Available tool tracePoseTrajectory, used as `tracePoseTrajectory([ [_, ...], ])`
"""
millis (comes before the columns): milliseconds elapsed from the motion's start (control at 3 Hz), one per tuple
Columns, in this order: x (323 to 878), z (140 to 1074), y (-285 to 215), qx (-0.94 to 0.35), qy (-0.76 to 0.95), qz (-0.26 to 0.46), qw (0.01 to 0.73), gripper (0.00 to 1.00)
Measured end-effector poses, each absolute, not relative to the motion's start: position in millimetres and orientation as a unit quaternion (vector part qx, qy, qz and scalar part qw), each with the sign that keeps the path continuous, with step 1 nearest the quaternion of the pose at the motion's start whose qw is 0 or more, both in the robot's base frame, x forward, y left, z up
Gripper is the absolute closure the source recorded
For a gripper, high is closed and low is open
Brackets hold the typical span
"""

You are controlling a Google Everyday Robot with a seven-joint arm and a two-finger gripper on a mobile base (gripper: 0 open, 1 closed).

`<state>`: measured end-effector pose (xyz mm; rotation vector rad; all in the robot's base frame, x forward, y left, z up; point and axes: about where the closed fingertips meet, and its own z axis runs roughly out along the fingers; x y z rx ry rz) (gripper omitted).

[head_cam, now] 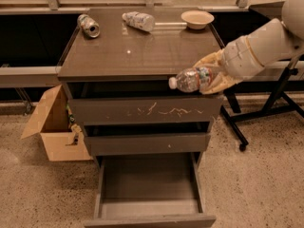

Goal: Pick water bottle from bottom drawer and place on counter

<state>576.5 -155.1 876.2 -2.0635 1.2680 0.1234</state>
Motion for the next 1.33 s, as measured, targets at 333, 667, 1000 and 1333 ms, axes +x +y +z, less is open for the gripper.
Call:
tracePoseTrajectory([
  [333,593.9,909.3,-163.4,-0.79,0.486,0.022,0.375,1.0],
  [667,593.9,909.3,-163.4,-0.79,0.486,0.022,0.375,1.0],
  [1000,617.3,913.4,-157.8,-0.79,0.478,0.024,0.384,1.0],
  [1333,659.2,910.8,-145.6,-0.791,0.471,0.041,0.389,1.0],
])
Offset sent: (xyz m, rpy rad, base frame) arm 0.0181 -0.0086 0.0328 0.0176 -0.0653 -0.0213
